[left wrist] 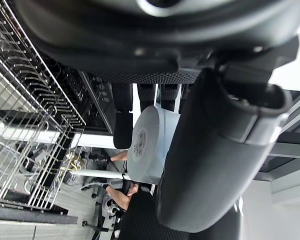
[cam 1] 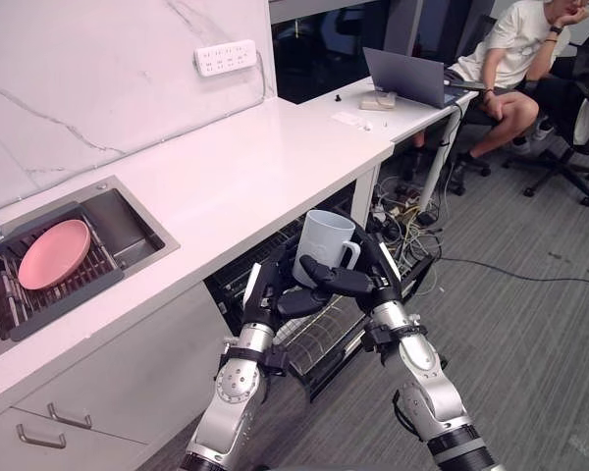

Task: Walk over to the sink, pick up the cup, carry it to the dishwasher, place the cup inside the dishwasher, then close the dishwasher door

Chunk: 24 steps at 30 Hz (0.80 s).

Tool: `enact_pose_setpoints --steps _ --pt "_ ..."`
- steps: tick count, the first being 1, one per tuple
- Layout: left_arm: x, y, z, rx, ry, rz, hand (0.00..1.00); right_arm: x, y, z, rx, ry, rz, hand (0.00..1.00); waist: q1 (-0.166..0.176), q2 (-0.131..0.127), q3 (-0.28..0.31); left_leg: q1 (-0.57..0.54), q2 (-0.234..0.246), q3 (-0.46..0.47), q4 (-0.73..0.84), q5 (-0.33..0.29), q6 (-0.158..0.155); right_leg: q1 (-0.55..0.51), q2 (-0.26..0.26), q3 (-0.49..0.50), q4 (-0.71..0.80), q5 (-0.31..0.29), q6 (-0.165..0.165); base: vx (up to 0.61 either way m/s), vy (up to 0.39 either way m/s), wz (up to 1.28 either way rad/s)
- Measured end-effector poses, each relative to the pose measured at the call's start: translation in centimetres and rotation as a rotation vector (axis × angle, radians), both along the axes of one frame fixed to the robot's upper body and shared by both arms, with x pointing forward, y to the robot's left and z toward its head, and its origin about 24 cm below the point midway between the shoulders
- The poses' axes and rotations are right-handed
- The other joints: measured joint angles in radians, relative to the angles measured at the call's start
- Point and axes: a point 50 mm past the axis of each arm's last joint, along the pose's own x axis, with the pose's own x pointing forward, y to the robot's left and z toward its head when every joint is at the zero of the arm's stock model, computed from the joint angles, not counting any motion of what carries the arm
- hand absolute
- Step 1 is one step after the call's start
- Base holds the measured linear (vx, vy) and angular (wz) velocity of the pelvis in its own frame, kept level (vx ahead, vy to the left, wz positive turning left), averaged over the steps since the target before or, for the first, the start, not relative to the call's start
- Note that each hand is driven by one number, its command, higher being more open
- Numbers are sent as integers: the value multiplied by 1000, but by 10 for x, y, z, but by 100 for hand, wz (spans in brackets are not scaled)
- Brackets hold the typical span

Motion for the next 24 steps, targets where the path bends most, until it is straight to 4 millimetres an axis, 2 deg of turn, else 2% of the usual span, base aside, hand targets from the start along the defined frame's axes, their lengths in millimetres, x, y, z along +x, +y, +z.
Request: enact_pose_setpoints --steps 1,2,8,13,14,20,24 --pt "0 0 0 -7 2 -1 30 1 1 0 8 6 3 90 -1 0 -6 -4 0 0 0 0 0 -4 0 0 0 0 0 0 0 0" --pt "0 -1 1 -10 1 -3 30 2 2 0 21 9 4 30 0 0 -8 -4 0 0 0 0 0 -5 1 0 0 0 0 0 0 0" --pt "7 0 7 -28 -21 -6 30 9 7 4 94 16 22 30 1 -3 -12 -13 4 -3 0 4 0 -9 3 -2 -3 4 -4 -5 -1 1" --pt "8 -2 9 -31 -21 -21 30 15 6 5 89 18 1 30 4 -5 -14 -21 8 -5 0 10 -1 -13 8 -4 -9 12 -7 -6 -2 1" --pt "8 -2 9 -30 -22 -21 90 15 6 5 89 17 4 30 3 -5 -15 -21 7 -5 0 10 -1 -12 8 -4 -8 12 -7 0 0 0" --pt "0 -6 7 -45 -12 -44 90 16 3 5 61 15 -5 30 4 -10 -17 -15 5 -14 -16 22 1 -7 8 -11 -9 14 -6 -11 2 4" --pt "-12 -6 -3 -28 22 -14 90 19 -11 11 -15 -30 -106 30 16 -10 -16 -13 6 -18 -16 24 0 -3 9 -16 -13 16 -6 -20 3 3"
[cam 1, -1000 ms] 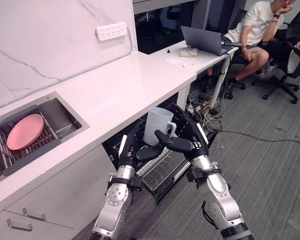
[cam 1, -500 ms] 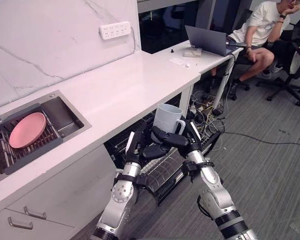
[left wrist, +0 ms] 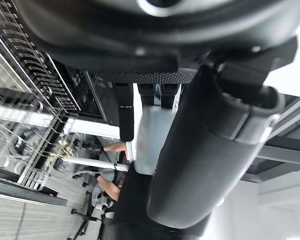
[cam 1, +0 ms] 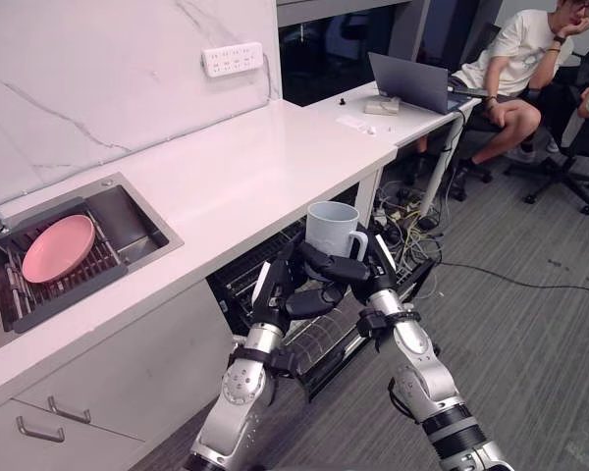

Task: Walk over to the sink, pick up the cup, carry it to the dishwasher, place the cup inside the dishwasher, then close the dishwasher door

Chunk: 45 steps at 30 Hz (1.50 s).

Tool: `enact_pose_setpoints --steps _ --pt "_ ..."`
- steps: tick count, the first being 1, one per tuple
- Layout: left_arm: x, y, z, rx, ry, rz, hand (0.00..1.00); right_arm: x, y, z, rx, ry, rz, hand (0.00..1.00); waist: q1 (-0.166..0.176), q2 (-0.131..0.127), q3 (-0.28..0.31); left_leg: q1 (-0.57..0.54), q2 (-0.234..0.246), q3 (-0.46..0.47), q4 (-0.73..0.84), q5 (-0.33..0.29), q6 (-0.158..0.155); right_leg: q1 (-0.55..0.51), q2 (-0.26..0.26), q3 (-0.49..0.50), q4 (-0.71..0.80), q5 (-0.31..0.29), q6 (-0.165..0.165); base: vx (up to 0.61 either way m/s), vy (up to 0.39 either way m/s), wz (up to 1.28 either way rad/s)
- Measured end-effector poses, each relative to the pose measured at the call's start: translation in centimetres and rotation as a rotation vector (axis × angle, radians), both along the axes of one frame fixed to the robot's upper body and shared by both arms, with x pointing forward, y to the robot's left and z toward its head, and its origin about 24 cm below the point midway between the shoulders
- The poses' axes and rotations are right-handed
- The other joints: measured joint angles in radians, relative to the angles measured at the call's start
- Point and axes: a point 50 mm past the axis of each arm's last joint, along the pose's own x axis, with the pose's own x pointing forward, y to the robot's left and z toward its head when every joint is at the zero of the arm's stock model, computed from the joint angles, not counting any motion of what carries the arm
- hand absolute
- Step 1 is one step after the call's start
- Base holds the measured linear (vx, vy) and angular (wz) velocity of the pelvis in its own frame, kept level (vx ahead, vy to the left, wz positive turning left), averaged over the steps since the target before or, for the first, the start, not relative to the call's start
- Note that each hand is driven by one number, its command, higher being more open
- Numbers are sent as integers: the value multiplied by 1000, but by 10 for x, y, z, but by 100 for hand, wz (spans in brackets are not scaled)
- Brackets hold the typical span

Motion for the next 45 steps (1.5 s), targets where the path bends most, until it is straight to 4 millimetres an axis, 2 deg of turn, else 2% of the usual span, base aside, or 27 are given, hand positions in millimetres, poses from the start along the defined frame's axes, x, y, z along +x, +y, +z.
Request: enact_pose_setpoints --steps 5,10,13,15,18,20,22,23,25,26,27,28,32,35,41,45 --pt "-8 21 -13 57 46 104 90 0 -26 7 -116 -49 -142 30 6 -1 0 -2 0 -12 0 1 -2 12 1 -15 -14 4 0 -4 -3 7" --pt "-9 35 -17 88 63 176 90 -10 -33 -8 -188 0 -147 30 11 -1 1 -16 0 -29 0 3 -2 13 1 -32 -24 4 0 11 -8 11" --pt "-12 35 -28 119 103 164 90 -12 -33 -31 -227 95 -106 30 13 -7 3 -44 1 -52 0 10 -2 6 0 -56 -30 4 0 10 -14 23" --pt "-15 33 -38 130 146 138 90 -16 -39 -58 -277 216 -79 30 36 -16 16 -88 1 -74 2 24 -1 -27 2 -80 -19 5 -1 -22 -9 34" --pt "-16 37 -44 142 171 147 90 -11 -44 -79 -315 338 -77 30 56 -23 81 -148 2 -109 37 29 1 -64 0 -117 14 0 -6 -80 3 40" --pt "-15 44 -44 147 172 169 90 -3 -47 -80 -337 361 -81 30 68 -20 137 -190 3 -137 70 30 2 -93 -4 -141 54 -14 -9 -136 16 46" --pt "-13 54 -43 164 166 195 90 18 -53 -68 -373 339 -98 30 76 -11 202 -258 -1 -183 107 42 5 -162 -21 -179 156 -54 -15 -145 17 56" --pt "-13 56 -43 169 166 201 90 24 -55 -64 -385 332 -106 30 80 -8 212 -274 -4 -193 108 49 5 -183 -25 -187 181 -63 -16 -163 13 51" --pt "-10 61 -41 179 154 213 90 50 -68 -38 -431 280 -159 30 97 13 272 -308 -15 -224 97 71 -7 -240 -47 -214 267 -95 -20 -174 11 48" --pt "-9 61 -40 179 151 216 90 57 -71 -31 -439 264 -175 30 99 19 286 -316 -17 -224 94 77 -7 -253 -54 -220 288 -102 -19 -154 6 48" --pt "-8 62 -39 179 147 221 90 69 -76 -16 -447 234 -207 90 102 30 307 -335 -20 -222 91 86 1 -282 -68 -232 328 -117 -21 -142 0 41" --pt "-7 63 -38 182 141 223 90 79 -80 -2 -451 212 -237 90 107 32 323 -354 -24 -219 87 100 -5 -315 -83 -237 370 -133 -22 -127 1 36" --pt "-4 61 -30 154 110 238 90 93 -84 18 -424 182 -300 90 129 31 353 -391 -35 -218 86 123 -5 -375 -115 -242 446 -171 -27 -64 -15 20" --pt "1 58 -20 124 68 240 90 94 -77 17 -407 186 -309 90 140 28 372 -400 -32 -216 86 128 -5 -389 -117 -243 461 -182 -32 11 -33 4" --pt "6 54 -11 109 26 238 90 94 -72 19 -384 178 -324 90 137 25 374 -404 -27 -214 86 134 3 -389 -110 -242 454 -182 -33 43 -35 -2" --pt "4 56 -14 116 37 239 90 84 -66 25 -336 97 -321 90 130 5 386 -376 -14 -216 81 129 -4 -351 -93 -247 423 -180 -35 23 -37 -2"
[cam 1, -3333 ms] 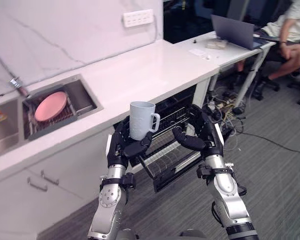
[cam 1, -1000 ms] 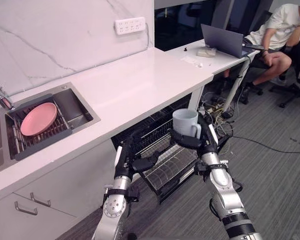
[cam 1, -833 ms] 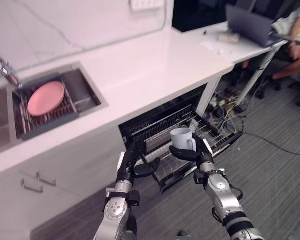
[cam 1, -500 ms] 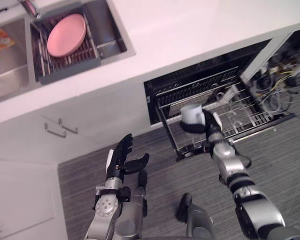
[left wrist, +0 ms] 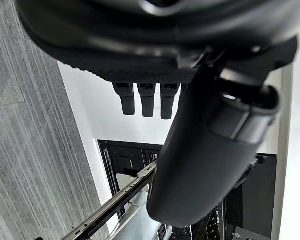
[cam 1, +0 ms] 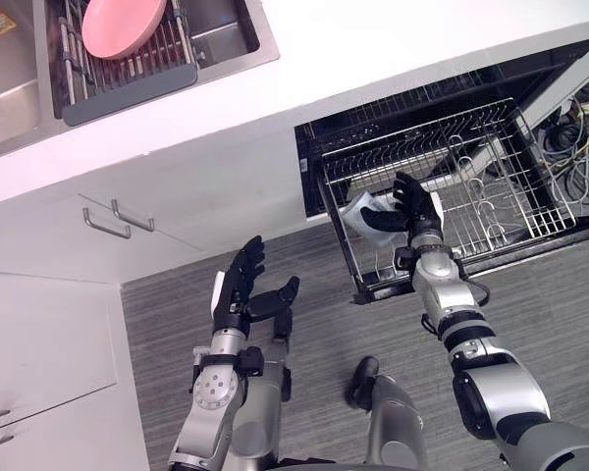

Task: Walk over to the sink, pick up the cup, carry it to the dishwasher, place the cup inside the dishwasher, then close the dishwasher door

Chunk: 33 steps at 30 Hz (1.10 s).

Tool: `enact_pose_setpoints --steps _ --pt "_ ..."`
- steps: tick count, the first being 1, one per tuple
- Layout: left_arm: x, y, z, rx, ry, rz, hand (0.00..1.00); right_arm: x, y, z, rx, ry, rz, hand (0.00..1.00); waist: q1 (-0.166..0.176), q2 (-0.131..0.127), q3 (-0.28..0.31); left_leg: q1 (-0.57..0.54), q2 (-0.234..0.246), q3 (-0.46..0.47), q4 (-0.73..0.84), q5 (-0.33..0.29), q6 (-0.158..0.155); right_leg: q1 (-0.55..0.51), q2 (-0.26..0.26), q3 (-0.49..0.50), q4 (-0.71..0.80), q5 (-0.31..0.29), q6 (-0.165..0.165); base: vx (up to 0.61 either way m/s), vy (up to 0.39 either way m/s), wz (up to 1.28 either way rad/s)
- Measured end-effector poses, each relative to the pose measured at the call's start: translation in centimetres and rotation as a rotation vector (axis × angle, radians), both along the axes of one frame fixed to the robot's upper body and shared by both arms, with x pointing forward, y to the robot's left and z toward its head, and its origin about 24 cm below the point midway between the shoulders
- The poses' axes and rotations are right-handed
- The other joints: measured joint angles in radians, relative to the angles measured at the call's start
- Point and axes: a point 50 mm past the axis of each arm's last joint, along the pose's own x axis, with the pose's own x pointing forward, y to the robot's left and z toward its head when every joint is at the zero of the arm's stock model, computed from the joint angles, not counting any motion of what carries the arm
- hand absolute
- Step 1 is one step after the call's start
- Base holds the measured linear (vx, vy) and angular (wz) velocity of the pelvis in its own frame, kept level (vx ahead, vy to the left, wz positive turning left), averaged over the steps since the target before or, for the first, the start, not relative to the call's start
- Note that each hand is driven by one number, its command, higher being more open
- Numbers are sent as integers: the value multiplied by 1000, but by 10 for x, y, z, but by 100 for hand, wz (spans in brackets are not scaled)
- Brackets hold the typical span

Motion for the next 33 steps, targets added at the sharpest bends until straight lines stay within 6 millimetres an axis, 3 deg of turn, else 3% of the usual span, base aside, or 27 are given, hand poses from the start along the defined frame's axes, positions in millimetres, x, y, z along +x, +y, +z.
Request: enact_pose_setpoints --steps 8,13,15,18,23,24,30,33 --pt "-6 5 -14 9 61 9 90 -48 6 -21 79 -48 -11 90 -26 -11 -3 71 5 -8 -35 -6 -7 90 19 -20 -69 8 7 40 -17 2" --pt "-12 16 -27 18 129 51 90 -81 10 -10 99 -154 -29 90 -53 -49 -33 124 5 -14 -35 -30 -8 176 29 -37 -127 14 15 83 -36 4" --pt "-21 21 -35 40 168 70 90 -93 15 -4 98 -203 -28 90 -63 -80 -69 155 6 -6 -35 -45 -9 217 36 -34 -161 19 19 63 -48 -9" --pt "-33 21 -52 52 253 74 90 -104 20 -4 94 -228 -23 90 -64 -96 -126 201 8 20 -35 -68 -8 265 47 -15 -215 34 25 52 -32 -24" --pt "-47 17 -65 30 326 67 90 -109 21 -4 78 -233 -19 90 -68 -91 -181 222 14 56 -17 -91 -3 299 65 20 -280 76 27 16 2 -27" --pt "-68 7 -81 27 424 44 90 -114 36 -5 63 -230 52 90 -66 -59 -336 258 21 68 -27 -95 -5 350 85 37 -355 111 25 -3 2 -5" --pt "-70 9 -86 31 448 54 90 -116 36 -7 62 -221 57 90 -65 -58 -338 300 25 114 -59 -94 -6 350 85 80 -353 111 25 3 1 -19" --pt "-73 10 -98 41 504 48 90 -124 25 -17 48 -181 4 90 -93 -56 -359 324 19 143 -81 -93 -5 352 79 109 -349 111 29 48 15 -29"
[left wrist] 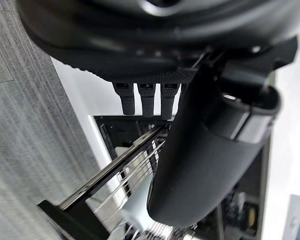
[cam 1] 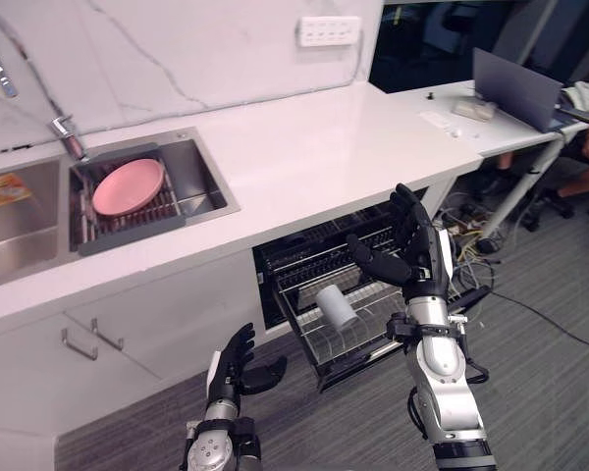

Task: Walk over to the sink, pick up the cup, carry it to the dishwasher, place the cup inside the dishwasher, then close the dishwasher door

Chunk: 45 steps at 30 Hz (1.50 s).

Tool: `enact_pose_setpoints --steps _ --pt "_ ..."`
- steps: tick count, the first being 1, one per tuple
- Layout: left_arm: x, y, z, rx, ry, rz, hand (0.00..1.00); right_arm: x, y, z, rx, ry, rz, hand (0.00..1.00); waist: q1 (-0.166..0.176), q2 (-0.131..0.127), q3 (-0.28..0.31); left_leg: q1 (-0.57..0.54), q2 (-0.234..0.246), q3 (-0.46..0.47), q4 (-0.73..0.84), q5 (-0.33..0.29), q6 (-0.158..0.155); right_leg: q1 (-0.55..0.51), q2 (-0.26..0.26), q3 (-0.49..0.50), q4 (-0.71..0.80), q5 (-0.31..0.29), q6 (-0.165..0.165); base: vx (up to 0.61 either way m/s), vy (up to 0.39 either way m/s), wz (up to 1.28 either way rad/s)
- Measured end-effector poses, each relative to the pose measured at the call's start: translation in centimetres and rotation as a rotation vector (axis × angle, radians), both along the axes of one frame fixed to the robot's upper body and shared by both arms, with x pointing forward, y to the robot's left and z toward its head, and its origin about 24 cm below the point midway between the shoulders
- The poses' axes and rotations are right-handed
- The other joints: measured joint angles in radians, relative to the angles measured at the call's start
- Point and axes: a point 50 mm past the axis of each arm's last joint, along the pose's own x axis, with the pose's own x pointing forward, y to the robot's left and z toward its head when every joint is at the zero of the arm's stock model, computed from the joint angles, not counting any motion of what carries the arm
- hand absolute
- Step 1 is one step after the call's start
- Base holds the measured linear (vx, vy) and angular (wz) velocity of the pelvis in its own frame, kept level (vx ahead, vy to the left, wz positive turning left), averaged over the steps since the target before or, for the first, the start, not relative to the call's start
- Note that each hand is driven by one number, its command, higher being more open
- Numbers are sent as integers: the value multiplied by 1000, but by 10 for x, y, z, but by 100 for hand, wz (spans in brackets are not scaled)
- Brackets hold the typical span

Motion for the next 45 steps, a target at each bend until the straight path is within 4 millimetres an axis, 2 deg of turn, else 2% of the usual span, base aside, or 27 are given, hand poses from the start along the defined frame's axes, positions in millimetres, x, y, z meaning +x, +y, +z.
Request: enact_pose_setpoints --steps 6,8,9,10,11,12,13,16,18,19,20,21,22,23,24,25,27,29,32,33,34,36,39,41,42,43,45 --pt "14 0 -11 -3 43 -1 90 -10 -34 -4 -23 22 -185 90 -46 9 3 -43 -8 -29 47 0 1 -8 -13 -29 44 -15 4 -25 1 19" --pt "24 0 -9 -23 26 12 90 -10 -42 -2 -34 13 -227 90 -59 25 15 -113 -12 -78 120 1 0 -16 -16 -97 80 -33 -1 -131 -14 107" --pt "27 -3 -7 -39 13 22 90 -8 -44 1 -44 3 -236 90 -56 45 28 -147 -12 -110 152 8 3 -16 -13 -142 112 -54 -13 -215 -31 138" --pt "28 -3 -6 -50 8 31 90 -4 -46 7 -55 -18 -235 90 -54 63 39 -152 -18 -142 107 38 -15 -14 -25 -199 129 -70 -25 -244 -12 144" --pt "26 -3 -7 -56 15 41 90 -2 -49 11 -63 -31 -239 90 -54 67 43 -151 -15 -123 97 33 -12 -17 -32 -239 135 -71 -26 -259 20 149" --pt "22 -4 -10 -61 35 50 90 1 -51 15 -66 -46 -245 90 -45 70 48 -197 2 -9 222 -51 49 -11 -57 -296 144 -72 -26 -209 34 135" --pt "14 -2 -14 -60 62 61 90 4 -50 18 -71 -61 -243 90 -31 66 50 -218 17 70 356 -130 70 -1 -83 -333 143 -65 -17 -175 21 124" --pt "-6 8 -25 -50 135 109 90 6 -51 23 -90 -75 -231 90 -30 68 49 -194 103 150 484 -207 30 30 -114 -443 139 -50 7 -73 76 112" --pt "-9 9 -28 -44 154 113 90 7 -54 25 -116 -81 -230 90 -29 73 47 -170 138 173 436 -210 10 27 -129 -501 142 -38 30 17 202 109" --pt "-10 11 -30 -39 166 108 90 8 -54 26 -117 -84 -230 90 -25 69 53 -151 107 156 384 -233 -12 27 -166 -517 164 -34 52 53 201 84" --pt "-10 12 -31 -33 173 105 90 9 -54 26 -110 -82 -230 90 -19 53 62 -147 83 156 384 -235 -9 25 -196 -515 179 -30 58 96 355 59" --pt "-12 14 -33 -24 185 94 90 11 -51 27 -115 -85 -218 90 -13 37 73 -157 45 146 409 -261 27 23 -240 -507 212 -28 62 101 328 43" --pt "-15 15 -35 -21 202 90 90 13 -48 29 -124 -87 -201 90 -9 30 77 -164 8 136 442 -293 62 7 -295 -475 287 -27 55 131 401 44" --pt "-16 16 -36 -19 211 90 90 15 -46 29 -131 -89 -194 90 -7 28 78 -161 -13 133 451 -306 79 -15 -328 -444 344 -25 19 152 362 36" --pt "-16 18 -36 -13 214 89 90 21 -44 30 -144 -86 -186 90 -6 31 80 -147 -47 126 451 -321 106 -89 -371 -324 475 0 -88 138 288 29" --pt "-16 19 -36 -5 212 86 90 25 -43 27 -146 -72 -178 90 -9 35 83 -130 -58 117 444 -328 123 -140 -354 -199 553 -13 -92 172 298 38" --pt "-15 30 -35 41 208 75 90 26 -39 24 -147 -51 -161 90 -11 37 85 -84 -76 92 399 -324 138 -196 -246 -45 613 -85 -50 194 204 38" --pt "-17 36 -34 63 212 74 90 29 -31 26 -157 -66 -131 90 -11 39 86 -15 -105 85 322 -312 145 -239 -155 -19 570 -132 -58 197 133 16" --pt "-11 35 -32 62 194 66 90 33 -31 32 -168 -87 -127 90 -24 49 92 28 -121 62 271 -310 144 -313 -61 -19 441 -136 -65 207 59 25" --pt "-8 34 -31 58 185 61 90 34 -32 35 -178 -95 -127 90 -32 55 95 36 -121 45 261 -310 143 -346 -33 -4 374 -122 -62 247 -31 42" --pt "-4 31 -30 53 176 57 90 34 -35 37 -197 -101 -132 90 -38 61 99 49 -120 25 251 -314 135 -374 -12 22 311 -56 -63 268 -60 48" --pt "-1 29 -30 50 169 51 90 35 -38 40 -235 -106 -140 90 -50 67 101 77 -112 -6 243 -333 103 -356 11 45 259 63 -71 322 -130 39" --pt "0 23 -31 34 172 34 90 36 -40 52 -251 -153 -156 90 -56 84 108 73 -80 2 304 -341 87 -319 23 20 281 12 -95 281 -151 23" --pt "1 17 -34 15 182 28 90 30 -51 54 -260 -153 -199 90 -60 84 114 12 -38 45 542 -348 62 -235 21 -13 246 -12 -97 211 -160 41" --pt "1 14 -34 4 181 24 90 26 -56 57 -267 -163 -223 90 -60 88 119 -33 3 81 697 -325 31 -182 26 -27 222 -20 -98 196 -135 16" --pt "-5 12 -37 -6 198 29 90 21 -57 62 -272 -189 -242 90 -54 88 123 -91 70 124 871 -340 26 -112 39 -30 180 -25 -104 236 -116 2" --pt "-8 11 -38 -8 210 29 90 17 -56 72 -273 -245 -249 90 -55 89 123 -141 84 113 858 -372 13 -84 35 -9 151 -26 -103 226 -26 -30"
